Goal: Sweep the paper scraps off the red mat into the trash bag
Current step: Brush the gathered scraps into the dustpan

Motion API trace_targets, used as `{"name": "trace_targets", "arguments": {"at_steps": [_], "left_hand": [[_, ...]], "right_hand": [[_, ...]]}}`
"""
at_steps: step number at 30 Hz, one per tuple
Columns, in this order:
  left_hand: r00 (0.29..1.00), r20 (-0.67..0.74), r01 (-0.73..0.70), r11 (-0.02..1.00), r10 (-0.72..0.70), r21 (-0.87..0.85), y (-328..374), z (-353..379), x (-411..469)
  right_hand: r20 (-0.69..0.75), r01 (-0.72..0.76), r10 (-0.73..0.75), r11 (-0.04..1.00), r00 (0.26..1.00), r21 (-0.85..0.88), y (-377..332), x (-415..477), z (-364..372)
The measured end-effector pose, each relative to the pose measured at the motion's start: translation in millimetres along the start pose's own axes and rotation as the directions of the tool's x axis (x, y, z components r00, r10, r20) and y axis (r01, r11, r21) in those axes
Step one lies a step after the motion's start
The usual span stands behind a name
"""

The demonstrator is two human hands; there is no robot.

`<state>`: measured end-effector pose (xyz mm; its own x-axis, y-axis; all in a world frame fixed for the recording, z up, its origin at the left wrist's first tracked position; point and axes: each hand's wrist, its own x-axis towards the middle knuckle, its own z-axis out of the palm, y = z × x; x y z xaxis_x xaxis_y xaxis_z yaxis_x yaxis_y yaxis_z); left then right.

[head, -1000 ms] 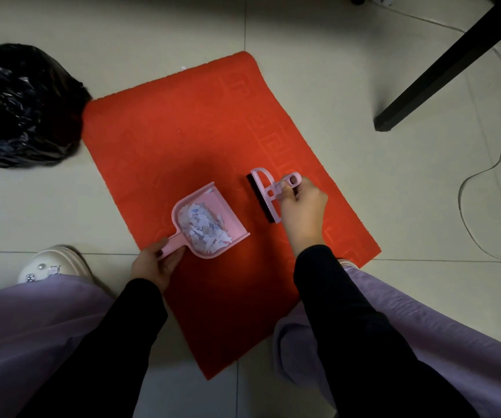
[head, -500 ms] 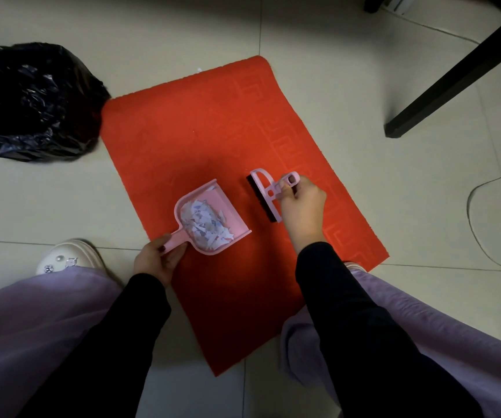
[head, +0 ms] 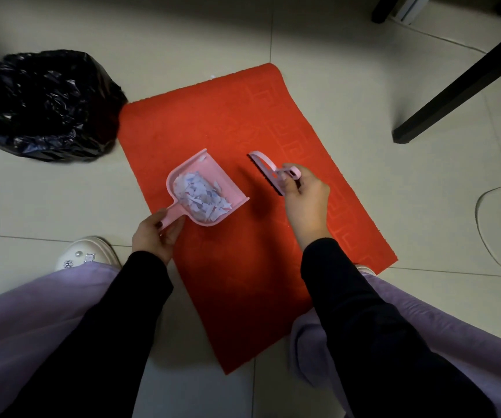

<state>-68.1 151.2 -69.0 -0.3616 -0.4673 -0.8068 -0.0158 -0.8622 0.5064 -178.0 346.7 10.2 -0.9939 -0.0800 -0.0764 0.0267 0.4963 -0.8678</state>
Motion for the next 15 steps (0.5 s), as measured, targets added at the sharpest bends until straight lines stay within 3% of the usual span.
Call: {"name": "trace_targets", "arguments": {"at_steps": [3, 6, 9, 15], "left_hand": [[1.0, 0.012, -0.021, 1.0, 0.021, 0.005, 4, -2, -3], [0.998, 0.029, -0.054, 0.989, 0.051, 0.137, -6, -9, -8], [1.0, -0.027, 0.01, 0.993, -0.007, 0.115, -18, -13, -4], [0.994, 0.001, 0.109, 0.987, -0.11, 0.12, -48, -8, -1]], "right_hand": [[0.042, -0.005, 0.005, 1.0, 0.999, -0.007, 0, -5, 2], [0.057, -0.051, 0.05, 0.999, 0.997, 0.001, 5, -8, 5], [0.018, -0.106, 0.106, 0.994, 0.994, 0.024, 15, -6, 0], [-0.032, -0.165, 0.165, 0.986, 0.986, 0.013, 39, -2, -16]]}}
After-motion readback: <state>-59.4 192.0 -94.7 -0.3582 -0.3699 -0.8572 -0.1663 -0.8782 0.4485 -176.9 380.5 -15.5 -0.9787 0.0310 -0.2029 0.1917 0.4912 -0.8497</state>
